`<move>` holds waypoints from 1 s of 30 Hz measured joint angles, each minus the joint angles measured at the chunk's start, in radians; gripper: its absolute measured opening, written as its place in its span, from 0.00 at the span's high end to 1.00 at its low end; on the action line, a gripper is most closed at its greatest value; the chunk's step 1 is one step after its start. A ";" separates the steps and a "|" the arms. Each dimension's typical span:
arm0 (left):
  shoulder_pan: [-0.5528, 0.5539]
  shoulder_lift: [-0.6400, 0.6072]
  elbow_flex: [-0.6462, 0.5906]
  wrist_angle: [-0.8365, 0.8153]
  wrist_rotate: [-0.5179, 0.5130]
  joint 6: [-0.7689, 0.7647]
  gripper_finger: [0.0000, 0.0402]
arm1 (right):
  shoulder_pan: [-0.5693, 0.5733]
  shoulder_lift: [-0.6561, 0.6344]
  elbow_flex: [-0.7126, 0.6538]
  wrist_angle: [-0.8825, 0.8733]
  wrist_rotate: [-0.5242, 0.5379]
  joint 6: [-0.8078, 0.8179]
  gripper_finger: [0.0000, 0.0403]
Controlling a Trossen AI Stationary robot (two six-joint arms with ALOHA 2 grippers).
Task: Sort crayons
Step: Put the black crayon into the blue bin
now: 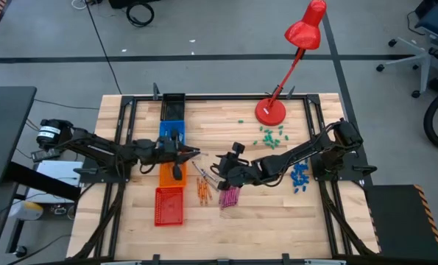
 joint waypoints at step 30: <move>0.107 -0.035 0.006 -0.333 -0.514 -0.253 0.89 | -0.027 -0.001 -0.074 0.007 0.069 0.049 0.63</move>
